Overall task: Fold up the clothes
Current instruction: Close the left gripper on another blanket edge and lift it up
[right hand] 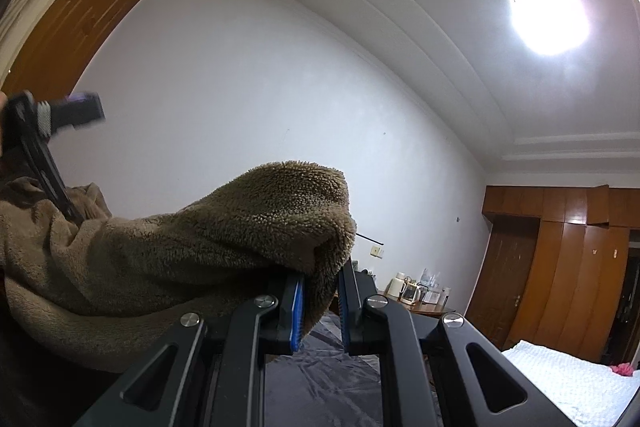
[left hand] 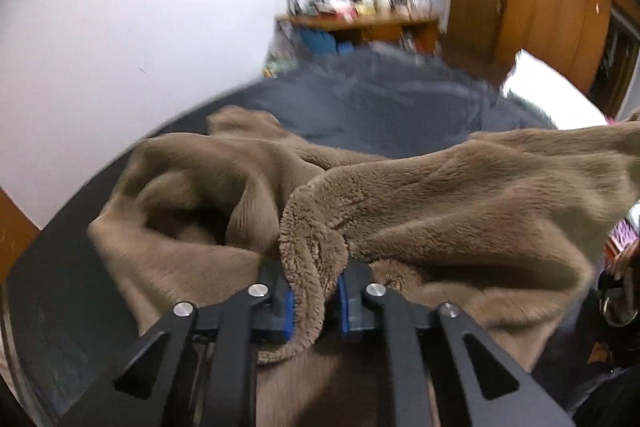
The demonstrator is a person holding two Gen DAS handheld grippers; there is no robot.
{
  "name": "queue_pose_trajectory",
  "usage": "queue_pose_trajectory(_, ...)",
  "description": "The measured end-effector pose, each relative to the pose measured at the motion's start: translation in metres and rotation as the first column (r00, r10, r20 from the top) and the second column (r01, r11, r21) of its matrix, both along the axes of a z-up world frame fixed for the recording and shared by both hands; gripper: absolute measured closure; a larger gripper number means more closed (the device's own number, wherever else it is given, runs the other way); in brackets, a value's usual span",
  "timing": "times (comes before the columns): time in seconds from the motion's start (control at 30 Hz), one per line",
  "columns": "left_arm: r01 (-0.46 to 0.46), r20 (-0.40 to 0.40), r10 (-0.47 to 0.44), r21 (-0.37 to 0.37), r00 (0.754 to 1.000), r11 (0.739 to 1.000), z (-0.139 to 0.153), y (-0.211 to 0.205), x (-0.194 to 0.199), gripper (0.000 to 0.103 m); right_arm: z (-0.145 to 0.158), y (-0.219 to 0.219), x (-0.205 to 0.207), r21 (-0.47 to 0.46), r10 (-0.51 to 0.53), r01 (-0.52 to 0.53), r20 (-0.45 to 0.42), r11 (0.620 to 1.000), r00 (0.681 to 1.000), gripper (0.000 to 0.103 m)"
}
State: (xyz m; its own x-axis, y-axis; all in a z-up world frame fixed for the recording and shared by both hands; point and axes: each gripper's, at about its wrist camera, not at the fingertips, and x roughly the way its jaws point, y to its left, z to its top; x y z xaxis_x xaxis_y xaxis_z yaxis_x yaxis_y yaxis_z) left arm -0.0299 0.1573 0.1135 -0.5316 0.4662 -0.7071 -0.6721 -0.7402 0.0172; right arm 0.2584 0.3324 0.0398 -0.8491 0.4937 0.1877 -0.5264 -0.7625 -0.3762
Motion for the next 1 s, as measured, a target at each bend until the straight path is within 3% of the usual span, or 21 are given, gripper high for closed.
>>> queue_pose_trajectory(0.13,-0.117,-0.117,0.141,0.193,0.983,0.974,0.027,-0.066,0.053,0.086,0.007,0.001,-0.004,-0.001,0.022,-0.022,-0.007,1.0,1.0,0.09)
queue_pose_trajectory(0.23,-0.203,-0.157,0.264,0.325,0.952,0.924,0.037,-0.125,0.091,0.086,0.012,-0.001,-0.012,-0.012,0.076,-0.076,0.007,0.997,0.997,0.09)
queue_pose_trajectory(0.33,-0.307,-0.137,0.383,0.386,0.914,0.87,0.028,-0.174,0.114,0.086,0.009,-0.014,-0.023,-0.002,0.166,-0.167,0.08,0.986,0.983,0.09)
queue_pose_trajectory(0.43,-0.418,-0.063,0.487,0.427,0.871,0.802,0.007,-0.22,0.124,0.086,0.003,-0.032,-0.035,0.007,0.267,-0.273,0.183,0.962,0.946,0.089)
queue_pose_trajectory(0.53,-0.502,0.02,0.552,0.445,0.834,0.742,-0.018,-0.248,0.123,0.086,-0.002,-0.049,-0.046,0.004,0.359,-0.376,0.284,0.927,0.889,0.084)
queue_pose_trajectory(0.6,-0.537,0.071,0.573,0.457,0.816,0.709,-0.036,-0.263,0.121,0.086,-0.009,-0.057,-0.054,-0.004,0.403,-0.43,0.357,0.903,0.843,0.076)
queue_pose_trajectory(0.63,-0.551,0.09,0.58,0.459,0.809,0.697,-0.043,-0.268,0.12,0.086,-0.014,-0.058,-0.058,-0.009,0.414,-0.448,0.398,0.894,0.819,0.061)
queue_pose_trajectory(0.67,-0.56,0.102,0.585,0.457,0.804,0.691,-0.05,-0.27,0.119,0.086,-0.017,-0.06,-0.06,-0.003,0.415,-0.454,0.408,0.891,0.813,0.042)
queue_pose_trajectory(0.73,-0.576,0.124,0.592,0.455,0.796,0.679,-0.061,-0.273,0.116,0.086,-0.021,-0.064,-0.061,0.016,0.414,-0.461,0.414,0.887,0.811,0.027)
queue_pose_trajectory(0.9,-0.58,0.163,0.581,0.471,0.798,0.664,-0.072,-0.276,0.113,0.082,-0.024,-0.026,-0.083,-0.06,0.456,-0.494,0.494,0.867,0.741,0.025)
queue_pose_trajectory(1.0,-0.586,0.193,0.573,0.478,0.796,0.654,-0.075,-0.28,0.113,0.081,-0.031,-0.026,-0.069,-0.012,0.408,-0.48,0.546,0.877,0.732,0.025)
